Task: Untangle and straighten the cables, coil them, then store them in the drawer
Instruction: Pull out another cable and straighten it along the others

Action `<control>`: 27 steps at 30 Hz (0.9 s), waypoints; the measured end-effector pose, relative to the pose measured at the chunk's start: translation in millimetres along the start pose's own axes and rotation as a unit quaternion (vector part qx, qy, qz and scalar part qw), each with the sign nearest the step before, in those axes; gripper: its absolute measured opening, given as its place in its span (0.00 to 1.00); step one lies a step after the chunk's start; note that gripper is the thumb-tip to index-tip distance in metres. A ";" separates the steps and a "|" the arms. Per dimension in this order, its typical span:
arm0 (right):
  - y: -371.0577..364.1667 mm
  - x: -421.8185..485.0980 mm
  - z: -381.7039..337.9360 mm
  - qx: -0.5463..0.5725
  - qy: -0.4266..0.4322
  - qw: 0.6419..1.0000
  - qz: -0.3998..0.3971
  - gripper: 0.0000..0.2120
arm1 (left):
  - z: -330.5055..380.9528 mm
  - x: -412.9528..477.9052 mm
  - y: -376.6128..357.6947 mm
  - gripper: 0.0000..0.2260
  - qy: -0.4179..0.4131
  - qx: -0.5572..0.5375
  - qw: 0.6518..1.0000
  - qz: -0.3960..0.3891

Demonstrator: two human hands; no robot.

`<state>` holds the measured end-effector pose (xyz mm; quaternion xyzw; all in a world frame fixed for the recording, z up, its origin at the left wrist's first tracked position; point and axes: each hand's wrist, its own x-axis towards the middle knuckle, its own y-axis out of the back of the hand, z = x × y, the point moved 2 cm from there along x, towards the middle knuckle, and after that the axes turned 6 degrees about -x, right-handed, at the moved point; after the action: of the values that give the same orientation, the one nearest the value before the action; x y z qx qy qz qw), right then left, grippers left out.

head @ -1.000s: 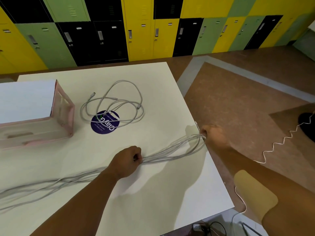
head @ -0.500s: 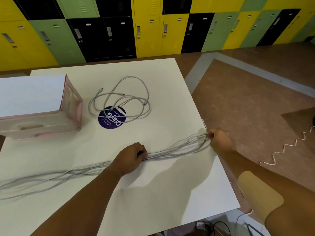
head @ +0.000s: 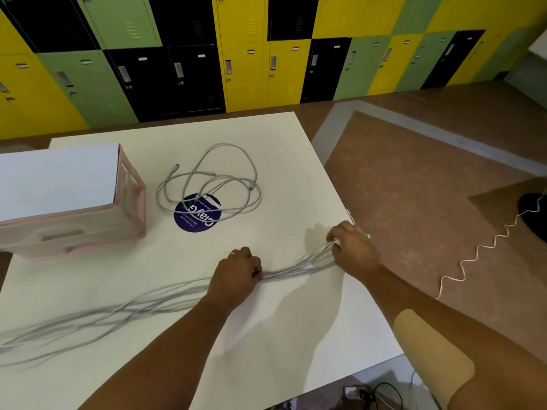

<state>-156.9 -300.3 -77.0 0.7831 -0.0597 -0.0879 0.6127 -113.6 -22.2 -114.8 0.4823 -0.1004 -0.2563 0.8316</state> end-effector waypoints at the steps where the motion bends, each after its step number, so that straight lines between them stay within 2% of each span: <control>1: -1.3 -0.9 -6.2 -0.003 0.011 1.000 0.002 0.14 | 0.6 0.4 0.2 0.03 -0.003 0.011 1.000 0.004; 6: -5.1 -6.3 -19.5 0.000 0.010 1.000 -0.011 0.17 | 8.0 7.7 -0.1 0.07 -0.029 0.014 0.999 -0.010; 14: -3.4 -2.1 17.1 -0.021 0.017 0.999 -0.034 0.35 | 64.4 46.9 -21.6 0.15 -0.062 -0.057 0.994 -0.065; 19: -5.2 1.0 54.1 -0.030 0.009 0.995 -0.098 0.39 | 98.7 71.0 -43.8 0.22 -0.071 -0.040 0.992 -0.098; 21: -9.5 0.1 66.9 -0.010 0.005 0.995 -0.100 0.39 | 110.1 78.0 -52.9 0.26 -0.072 -0.035 0.992 -0.100; 23: -13.8 2.2 76.8 0.008 0.004 0.997 -0.079 0.34 | 120.4 84.6 -61.5 0.26 -0.075 -0.024 0.992 -0.099; 27: -15.9 10.3 90.1 0.041 -0.013 0.998 -0.053 0.21 | 127.9 91.5 -68.2 0.08 -0.080 -0.030 0.993 -0.081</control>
<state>-166.0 -384.0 -114.1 0.8085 -0.0297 -0.1279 0.5736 -111.4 -193.6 -114.5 0.4417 -0.1193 -0.3634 0.8115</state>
